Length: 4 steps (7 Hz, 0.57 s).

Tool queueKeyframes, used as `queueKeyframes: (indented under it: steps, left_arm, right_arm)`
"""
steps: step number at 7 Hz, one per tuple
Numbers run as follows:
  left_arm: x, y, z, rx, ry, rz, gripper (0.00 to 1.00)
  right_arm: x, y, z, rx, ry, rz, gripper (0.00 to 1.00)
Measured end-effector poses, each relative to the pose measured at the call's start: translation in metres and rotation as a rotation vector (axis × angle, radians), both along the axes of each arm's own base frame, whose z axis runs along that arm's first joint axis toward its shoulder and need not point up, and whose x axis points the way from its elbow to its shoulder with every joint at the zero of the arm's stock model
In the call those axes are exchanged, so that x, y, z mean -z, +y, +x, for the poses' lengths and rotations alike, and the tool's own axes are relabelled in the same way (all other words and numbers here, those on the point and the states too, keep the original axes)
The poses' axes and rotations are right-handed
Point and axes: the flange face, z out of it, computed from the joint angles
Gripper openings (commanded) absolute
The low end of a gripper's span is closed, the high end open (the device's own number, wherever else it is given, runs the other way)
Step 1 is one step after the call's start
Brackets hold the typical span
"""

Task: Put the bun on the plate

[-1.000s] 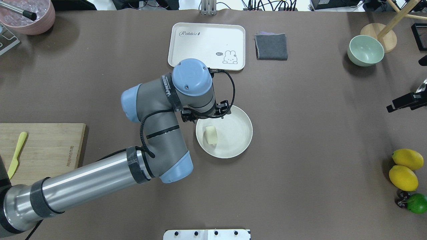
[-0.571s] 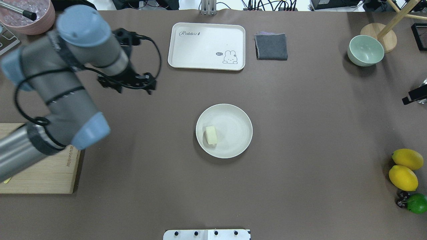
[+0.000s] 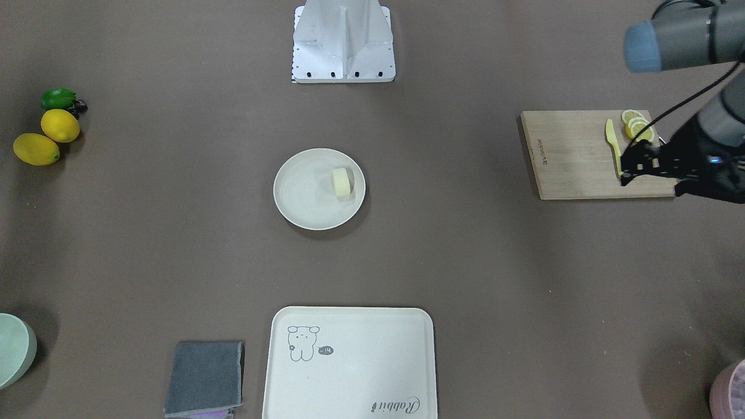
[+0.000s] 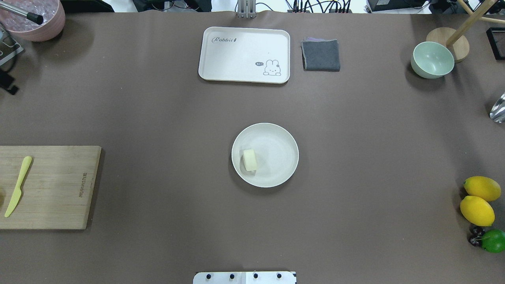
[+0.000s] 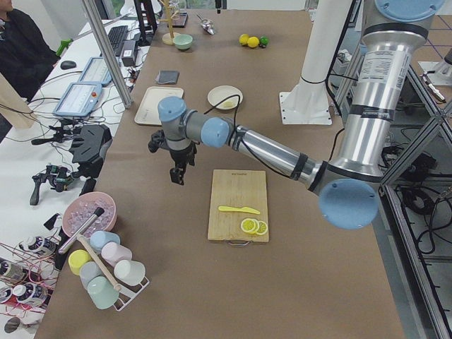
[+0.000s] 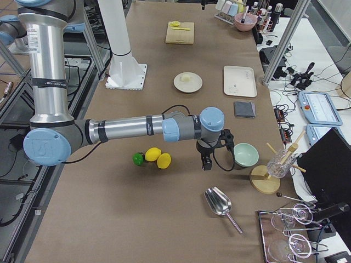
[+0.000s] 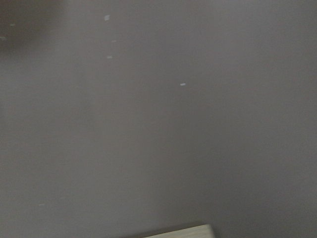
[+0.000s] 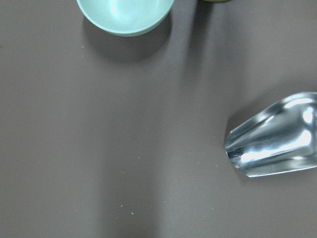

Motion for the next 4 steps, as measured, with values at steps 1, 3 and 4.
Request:
queueKeyframes:
  steps: [1, 3, 4]
  left_arm:
    - [-0.042, 0.022, -0.038, -0.008, -0.009, -0.012, 0.98]
    - [-0.069, 0.039, -0.067, 0.006, -0.046, -0.02, 0.98]
    - [-0.074, 0.042, -0.071, 0.009, -0.051, -0.026, 0.98]
  right_arm:
    - [-0.004, 0.001, 0.008, 0.001, 0.015, 0.006, 1.0]
    - [-0.017, 0.007, 0.017, 0.017, 0.031, 0.013, 1.0]
    - [-0.024, 0.014, 0.023, 0.023, 0.033, 0.015, 1.0]
